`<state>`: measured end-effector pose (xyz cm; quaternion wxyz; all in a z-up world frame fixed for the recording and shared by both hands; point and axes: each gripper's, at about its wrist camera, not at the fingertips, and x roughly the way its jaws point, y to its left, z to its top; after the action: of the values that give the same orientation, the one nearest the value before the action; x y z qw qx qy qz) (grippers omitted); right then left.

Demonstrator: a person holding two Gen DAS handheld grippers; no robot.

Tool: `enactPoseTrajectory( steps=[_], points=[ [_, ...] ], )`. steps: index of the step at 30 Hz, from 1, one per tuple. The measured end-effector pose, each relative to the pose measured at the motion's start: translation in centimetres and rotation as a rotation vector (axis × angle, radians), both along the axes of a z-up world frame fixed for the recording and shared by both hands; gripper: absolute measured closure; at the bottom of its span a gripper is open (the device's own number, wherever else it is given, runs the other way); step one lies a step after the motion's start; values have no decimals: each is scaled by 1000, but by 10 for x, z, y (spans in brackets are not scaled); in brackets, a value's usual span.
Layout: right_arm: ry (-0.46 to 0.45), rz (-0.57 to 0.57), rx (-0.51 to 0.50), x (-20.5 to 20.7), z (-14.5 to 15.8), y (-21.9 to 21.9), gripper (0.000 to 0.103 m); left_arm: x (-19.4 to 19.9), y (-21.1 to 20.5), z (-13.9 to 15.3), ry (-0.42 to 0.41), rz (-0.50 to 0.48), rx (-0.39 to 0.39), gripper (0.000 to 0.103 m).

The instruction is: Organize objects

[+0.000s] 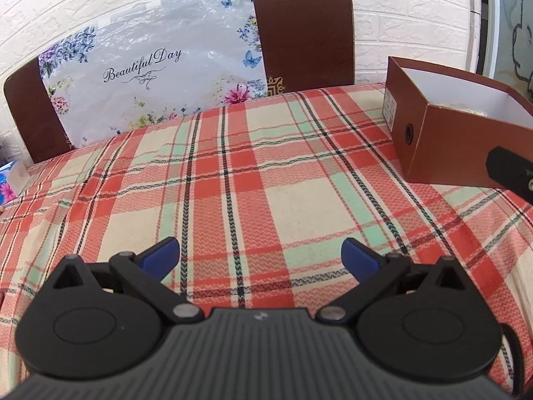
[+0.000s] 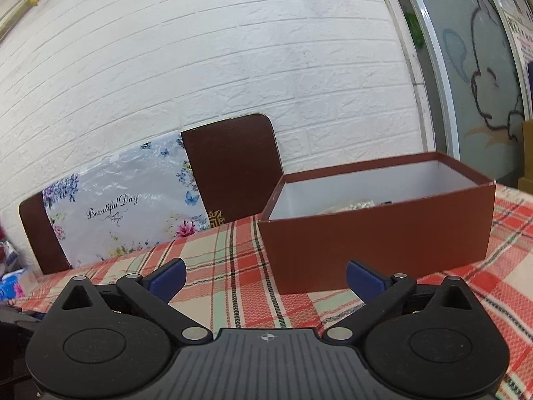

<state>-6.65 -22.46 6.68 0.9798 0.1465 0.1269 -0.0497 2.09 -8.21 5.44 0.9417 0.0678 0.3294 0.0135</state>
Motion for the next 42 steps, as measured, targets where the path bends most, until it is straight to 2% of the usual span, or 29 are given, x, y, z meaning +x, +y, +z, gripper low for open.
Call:
enactPoseTrajectory(
  steps=[6, 19, 24, 27, 31, 39, 42],
  points=[
    [33, -9, 52, 3, -5, -6, 2, 0, 4, -1, 3, 12, -3, 0],
    [79, 45, 3, 8, -5, 0, 2, 2, 8, 0, 7, 23, -14, 0],
    [114, 101, -38, 21, -4, 3, 2, 2, 16, 8, -27, 20, -18, 0],
    [128, 146, -79, 33, 1, 5, 2, 3, 28, 19, -69, 18, -27, 0],
    [103, 189, -156, 40, 12, 9, 2, 0, 52, 39, -156, 39, -40, 0],
    [125, 264, -210, 56, 14, 15, 2, -15, 81, 63, -344, 86, -48, 0],
    [144, 292, -213, 59, 11, 18, 2, -23, 78, 66, -370, 64, -40, 0]
  ],
)
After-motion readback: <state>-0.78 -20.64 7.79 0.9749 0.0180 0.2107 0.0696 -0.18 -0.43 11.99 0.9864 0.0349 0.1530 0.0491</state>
